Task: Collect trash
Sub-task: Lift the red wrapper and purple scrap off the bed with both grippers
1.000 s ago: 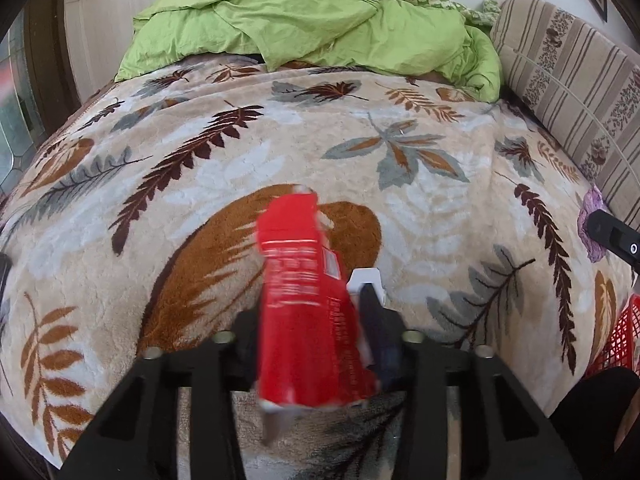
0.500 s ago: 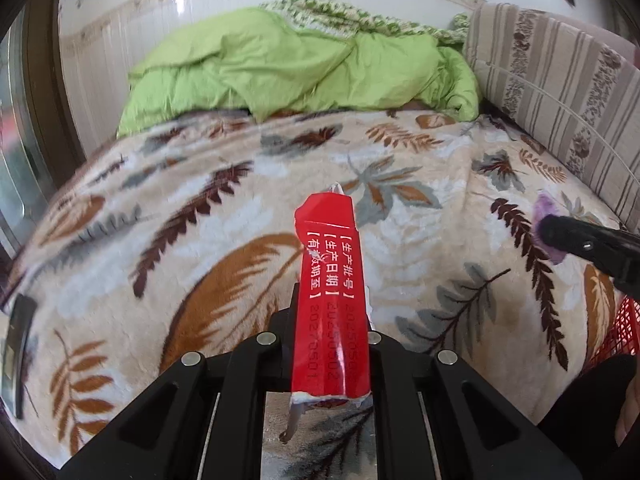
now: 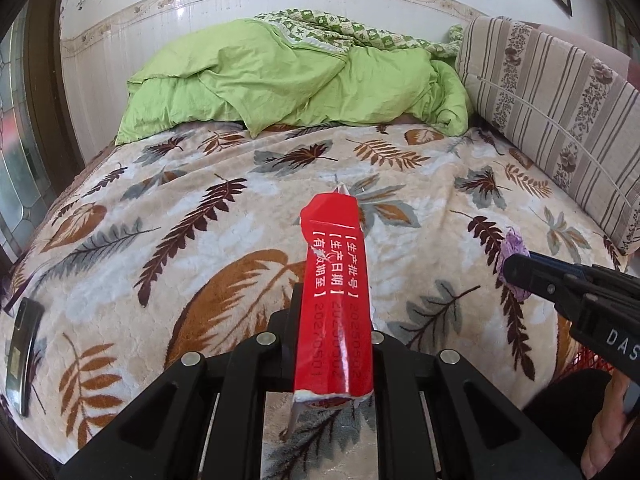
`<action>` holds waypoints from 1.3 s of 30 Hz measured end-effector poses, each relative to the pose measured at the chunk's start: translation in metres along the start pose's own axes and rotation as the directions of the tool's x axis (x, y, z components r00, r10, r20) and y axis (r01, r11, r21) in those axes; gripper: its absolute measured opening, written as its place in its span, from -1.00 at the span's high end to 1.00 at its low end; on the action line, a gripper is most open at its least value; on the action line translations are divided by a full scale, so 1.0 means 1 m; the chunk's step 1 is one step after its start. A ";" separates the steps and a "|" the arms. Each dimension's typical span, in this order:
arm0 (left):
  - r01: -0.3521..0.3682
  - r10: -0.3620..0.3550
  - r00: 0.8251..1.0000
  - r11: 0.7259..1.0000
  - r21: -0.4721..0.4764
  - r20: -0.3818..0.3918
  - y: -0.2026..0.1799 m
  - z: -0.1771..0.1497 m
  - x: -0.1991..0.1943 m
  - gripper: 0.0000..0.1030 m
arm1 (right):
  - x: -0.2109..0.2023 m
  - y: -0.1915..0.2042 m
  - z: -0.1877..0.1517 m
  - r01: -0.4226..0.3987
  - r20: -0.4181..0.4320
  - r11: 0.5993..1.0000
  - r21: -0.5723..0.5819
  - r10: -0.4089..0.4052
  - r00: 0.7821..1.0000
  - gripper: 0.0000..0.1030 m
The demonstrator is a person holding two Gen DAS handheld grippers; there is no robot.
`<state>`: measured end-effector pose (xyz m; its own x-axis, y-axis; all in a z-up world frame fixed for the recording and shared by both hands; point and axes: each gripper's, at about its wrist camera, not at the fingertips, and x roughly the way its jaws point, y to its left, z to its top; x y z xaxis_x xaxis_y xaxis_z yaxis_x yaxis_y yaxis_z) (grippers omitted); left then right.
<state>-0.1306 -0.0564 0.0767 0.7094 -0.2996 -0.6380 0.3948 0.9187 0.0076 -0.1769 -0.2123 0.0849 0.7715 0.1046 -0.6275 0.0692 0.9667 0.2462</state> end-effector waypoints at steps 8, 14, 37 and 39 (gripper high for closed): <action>-0.014 0.014 0.999 1.000 -0.005 0.031 0.001 0.008 -0.014 0.78 | -0.014 0.011 0.006 -0.035 0.018 0.999 0.011 0.035 0.999 0.58; -0.038 0.039 0.999 0.999 -0.026 0.035 0.006 0.013 -0.018 0.78 | -0.021 0.014 0.009 -0.048 0.024 0.999 0.021 0.047 0.999 0.58; -0.047 0.048 0.999 0.998 -0.034 0.014 0.011 0.010 -0.017 0.78 | -0.028 0.017 0.012 -0.060 0.025 0.998 0.034 0.060 0.998 0.58; -0.045 0.046 0.999 0.998 -0.032 0.014 0.011 0.011 -0.016 0.78 | -0.028 0.016 0.012 -0.061 0.026 0.997 0.038 0.060 0.998 0.58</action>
<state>-0.1315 -0.0443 0.0958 0.7347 -0.2607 -0.6263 0.3432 0.9392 0.0116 -0.1898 -0.2030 0.1157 0.7902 0.1567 -0.5925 0.0459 0.9489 0.3122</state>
